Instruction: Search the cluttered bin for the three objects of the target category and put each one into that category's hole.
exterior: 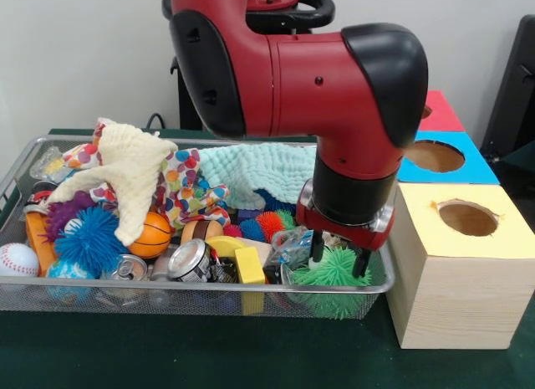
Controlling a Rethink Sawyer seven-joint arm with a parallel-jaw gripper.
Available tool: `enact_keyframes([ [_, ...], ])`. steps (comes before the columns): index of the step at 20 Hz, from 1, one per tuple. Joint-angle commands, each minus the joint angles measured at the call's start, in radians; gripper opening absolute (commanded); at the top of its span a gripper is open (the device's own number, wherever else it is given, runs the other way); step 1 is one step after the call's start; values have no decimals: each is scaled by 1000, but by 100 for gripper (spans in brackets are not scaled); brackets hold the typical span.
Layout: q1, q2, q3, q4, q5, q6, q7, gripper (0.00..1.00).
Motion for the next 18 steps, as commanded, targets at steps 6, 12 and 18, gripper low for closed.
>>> enact_keyframes([
  [6, 7, 41, 2, -23, -101, -14, -127, 100],
  [12, -3, 51, 5, -31, -115, -15, -134, 100],
  [18, -13, 66, 10, -49, -128, -17, -154, 100],
])
